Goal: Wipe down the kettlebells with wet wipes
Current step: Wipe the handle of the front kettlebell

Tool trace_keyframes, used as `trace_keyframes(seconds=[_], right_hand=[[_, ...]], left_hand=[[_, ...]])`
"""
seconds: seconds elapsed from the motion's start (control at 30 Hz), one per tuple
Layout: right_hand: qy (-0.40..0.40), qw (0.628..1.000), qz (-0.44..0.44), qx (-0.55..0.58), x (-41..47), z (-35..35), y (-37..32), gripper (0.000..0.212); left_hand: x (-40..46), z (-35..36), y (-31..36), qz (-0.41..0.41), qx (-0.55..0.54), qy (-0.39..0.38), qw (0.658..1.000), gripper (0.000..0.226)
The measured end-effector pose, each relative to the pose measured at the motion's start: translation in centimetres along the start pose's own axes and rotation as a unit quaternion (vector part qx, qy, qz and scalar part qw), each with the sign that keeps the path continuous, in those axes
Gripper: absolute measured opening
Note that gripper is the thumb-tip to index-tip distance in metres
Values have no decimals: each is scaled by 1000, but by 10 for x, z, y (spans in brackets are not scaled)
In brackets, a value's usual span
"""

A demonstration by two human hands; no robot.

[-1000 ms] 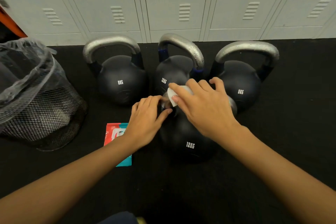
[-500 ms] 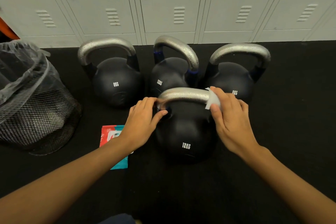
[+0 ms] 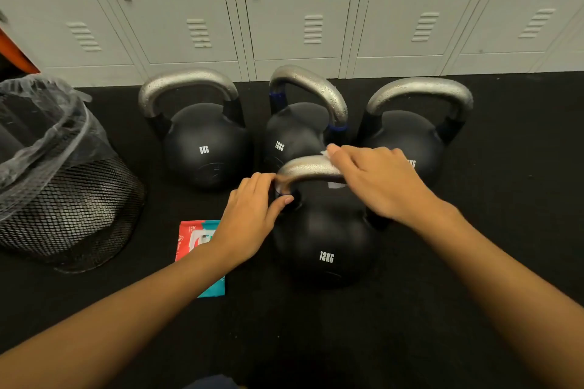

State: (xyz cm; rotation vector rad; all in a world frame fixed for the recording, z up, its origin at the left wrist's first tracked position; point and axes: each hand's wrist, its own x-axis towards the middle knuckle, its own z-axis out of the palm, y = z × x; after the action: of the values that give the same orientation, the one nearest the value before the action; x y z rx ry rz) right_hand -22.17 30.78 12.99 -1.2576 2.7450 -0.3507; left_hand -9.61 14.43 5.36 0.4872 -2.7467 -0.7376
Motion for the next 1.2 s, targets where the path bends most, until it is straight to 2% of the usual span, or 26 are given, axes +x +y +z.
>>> trace_keyframes(seconds=[0.07,0.13,0.23,0.3,0.4,0.47,0.53,0.6,0.67,0.77,0.83,0.93,1.03,1.1,1.13,1.2], right_hand=[[-28,986,46,156,-6,-1,20,40],[-21,940,74,333,-15,7,37,52],[-10,902,77,425,-27,24,52,52],[2,896,108,431,-28,30,56,51],[-10,904,144,402,-23,26,55,50],[0,922,129,364,-21,14,43,48],[9,971,64,232,-18,5,27,42],[72,996,-29,54,-13,7,12,37],[116,990,-53,-51,-9,14,-4,44],[163,978,-63,-118,-5,28,-16,47],[190,966,-94,-146,-4,36,-14,45],[206,965,-90,-131,-10,36,-6,44],[216,975,-34,-46,-20,37,9,44],[214,972,-2,99,-28,42,23,39],[213,956,6,200,-33,47,30,34],[204,902,35,380,-42,55,36,27]], left_hand=[[0,1,-1,-1,2,-2,1000,38],[0,2,-1,3,3,1,1000,37],[0,3,-2,4,6,8,1000,38],[0,4,-2,4,6,8,1000,38],[0,4,-3,-1,-1,5,1000,38],[1,4,-2,-1,-6,6,1000,38],[1,4,-1,-1,-8,6,1000,38],[1,4,-1,-3,-9,5,1000,38],[1,4,-1,-5,-11,4,1000,37],[1,3,0,-7,-19,5,1000,35],[0,3,0,-7,-21,6,1000,35],[0,3,-1,-1,-19,8,1000,36],[0,2,-2,3,-10,9,1000,38],[0,2,-3,4,-11,11,1000,38],[0,3,-3,6,-11,13,1000,38],[0,4,-4,7,-11,15,1000,37]])
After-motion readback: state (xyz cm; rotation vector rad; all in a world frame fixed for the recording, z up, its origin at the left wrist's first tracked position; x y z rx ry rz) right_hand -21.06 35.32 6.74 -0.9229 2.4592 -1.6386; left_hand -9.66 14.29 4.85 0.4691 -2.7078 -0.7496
